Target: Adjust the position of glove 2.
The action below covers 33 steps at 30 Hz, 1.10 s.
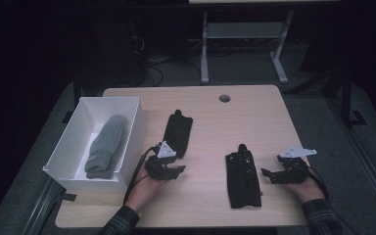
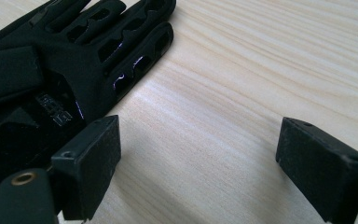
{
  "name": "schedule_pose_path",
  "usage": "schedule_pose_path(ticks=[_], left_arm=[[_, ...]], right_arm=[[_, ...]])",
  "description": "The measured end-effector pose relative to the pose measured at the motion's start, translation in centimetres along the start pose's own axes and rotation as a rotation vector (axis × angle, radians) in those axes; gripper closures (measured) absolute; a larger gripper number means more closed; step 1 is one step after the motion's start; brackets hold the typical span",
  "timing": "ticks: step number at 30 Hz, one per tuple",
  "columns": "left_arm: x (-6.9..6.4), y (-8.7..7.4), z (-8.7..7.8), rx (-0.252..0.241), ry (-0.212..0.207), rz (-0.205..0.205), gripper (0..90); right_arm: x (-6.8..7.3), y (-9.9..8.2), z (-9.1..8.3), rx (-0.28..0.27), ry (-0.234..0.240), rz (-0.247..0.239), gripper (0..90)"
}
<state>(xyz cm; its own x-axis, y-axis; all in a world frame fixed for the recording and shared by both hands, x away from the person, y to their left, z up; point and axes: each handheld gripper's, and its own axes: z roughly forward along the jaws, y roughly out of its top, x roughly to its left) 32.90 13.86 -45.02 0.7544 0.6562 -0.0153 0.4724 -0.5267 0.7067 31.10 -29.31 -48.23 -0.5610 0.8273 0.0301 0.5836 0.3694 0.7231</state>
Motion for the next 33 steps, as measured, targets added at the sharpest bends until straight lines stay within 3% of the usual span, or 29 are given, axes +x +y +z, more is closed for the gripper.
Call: schedule_pose_path(ticks=[1,3,4,5,8,14,20,23,26,33], left_arm=[[0.3,0.5,0.2,0.006,-0.001,-0.014,69.3],[0.7,1.0,0.3,0.012,-0.002,-0.024,82.9],[0.9,1.4,0.5,0.014,0.002,-0.030,82.9],[1.2,1.9,0.6,0.015,0.013,-0.026,88.6],[2.2,3.1,1.1,0.016,0.024,-0.044,89.6],[4.7,5.2,2.6,-0.015,0.086,-0.086,89.6],[7.0,5.4,4.1,-0.005,0.134,-0.149,89.6],[7.4,4.8,4.5,0.039,0.158,-0.151,89.6],[7.4,4.5,4.7,0.052,0.169,-0.160,89.6],[7.1,4.1,4.9,0.079,0.157,-0.143,89.7]], right_arm=[[0.0,0.0,0.0,0.003,0.003,-0.003,13.0],[0.0,0.0,0.0,0.004,0.002,-0.004,13.0],[0.0,0.0,0.0,0.004,0.003,-0.004,12.9],[0.0,0.0,0.0,0.004,0.004,-0.005,12.9],[0.0,0.0,0.0,0.004,0.005,-0.006,12.8],[0.0,0.0,0.0,0.003,0.005,-0.006,12.8],[0.0,0.0,0.0,0.004,0.005,-0.005,12.8],[0.0,0.0,0.0,0.004,0.005,-0.005,12.8],[0.0,0.0,0.0,0.004,0.005,-0.006,12.8],[0.0,0.0,0.0,0.004,0.004,-0.005,12.8]])
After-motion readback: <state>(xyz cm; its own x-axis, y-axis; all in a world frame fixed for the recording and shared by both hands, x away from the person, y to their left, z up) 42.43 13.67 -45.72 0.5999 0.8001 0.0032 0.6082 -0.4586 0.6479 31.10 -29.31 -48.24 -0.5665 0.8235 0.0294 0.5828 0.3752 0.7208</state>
